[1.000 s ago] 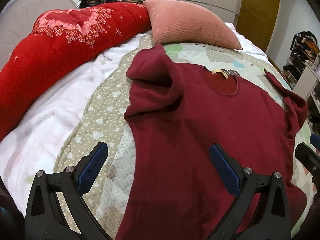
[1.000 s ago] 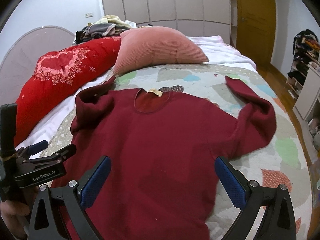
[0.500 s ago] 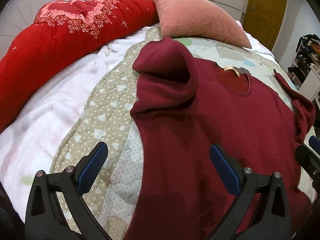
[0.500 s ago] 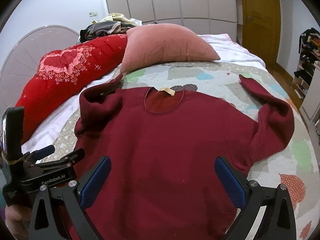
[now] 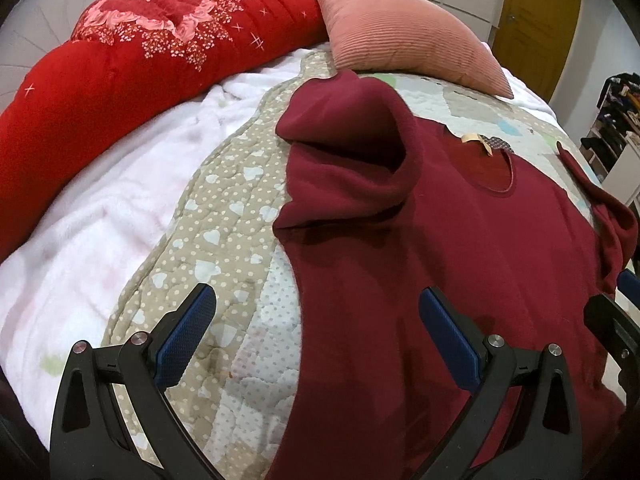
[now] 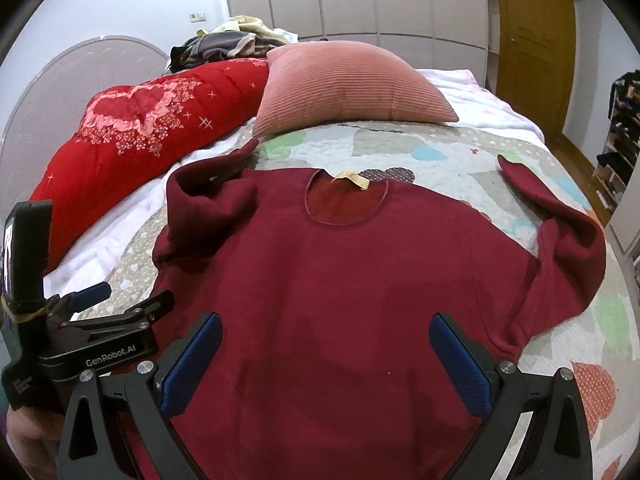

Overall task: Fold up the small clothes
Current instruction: 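Move both tools over the dark red sweatshirt lying flat on the quilt, then grasp a sweatshirt sleeve with the right tool and fold it across the body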

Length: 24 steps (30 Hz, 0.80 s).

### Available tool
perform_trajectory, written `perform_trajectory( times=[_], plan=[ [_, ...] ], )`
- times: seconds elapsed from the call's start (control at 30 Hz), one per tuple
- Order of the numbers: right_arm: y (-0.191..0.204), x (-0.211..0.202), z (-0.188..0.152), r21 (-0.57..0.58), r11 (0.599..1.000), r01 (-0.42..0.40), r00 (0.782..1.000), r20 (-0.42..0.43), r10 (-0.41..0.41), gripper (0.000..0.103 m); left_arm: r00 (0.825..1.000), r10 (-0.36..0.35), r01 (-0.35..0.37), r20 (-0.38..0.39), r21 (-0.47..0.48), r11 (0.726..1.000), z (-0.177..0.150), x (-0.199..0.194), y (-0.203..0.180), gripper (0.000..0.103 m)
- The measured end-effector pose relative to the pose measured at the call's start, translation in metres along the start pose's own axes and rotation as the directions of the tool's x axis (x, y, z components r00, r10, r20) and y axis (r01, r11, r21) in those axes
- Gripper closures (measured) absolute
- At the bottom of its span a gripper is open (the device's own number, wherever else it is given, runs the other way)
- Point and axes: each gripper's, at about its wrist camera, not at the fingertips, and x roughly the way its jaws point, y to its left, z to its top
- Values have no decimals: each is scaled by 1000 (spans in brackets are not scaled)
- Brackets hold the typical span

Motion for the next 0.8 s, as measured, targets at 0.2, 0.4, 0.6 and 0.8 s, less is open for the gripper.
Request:
perform_trajectory(
  times=[0.2, 0.4, 0.6, 0.8],
  plan=[
    [6, 4, 2, -5, 1000, -7, 1000, -4, 7, 0, 1000, 2, -2, 0, -7, 1000, 2, 1, 4, 1],
    [9, 9, 2, -11, 1000, -8, 1000, -17, 7, 0, 1000, 6, -6, -6, -3, 1000, 1, 3, 4, 1],
    [7, 12, 0, -6, 1000, -6, 1000, -26, 6, 0, 1000, 7, -7, -3, 0, 1000, 0, 4, 3, 1],
    [8, 14, 4, -8, 1000, -10, 1000, -28, 10, 0, 1000, 11, -11, -10, -13, 1000, 0, 7, 7, 1]
  ],
)
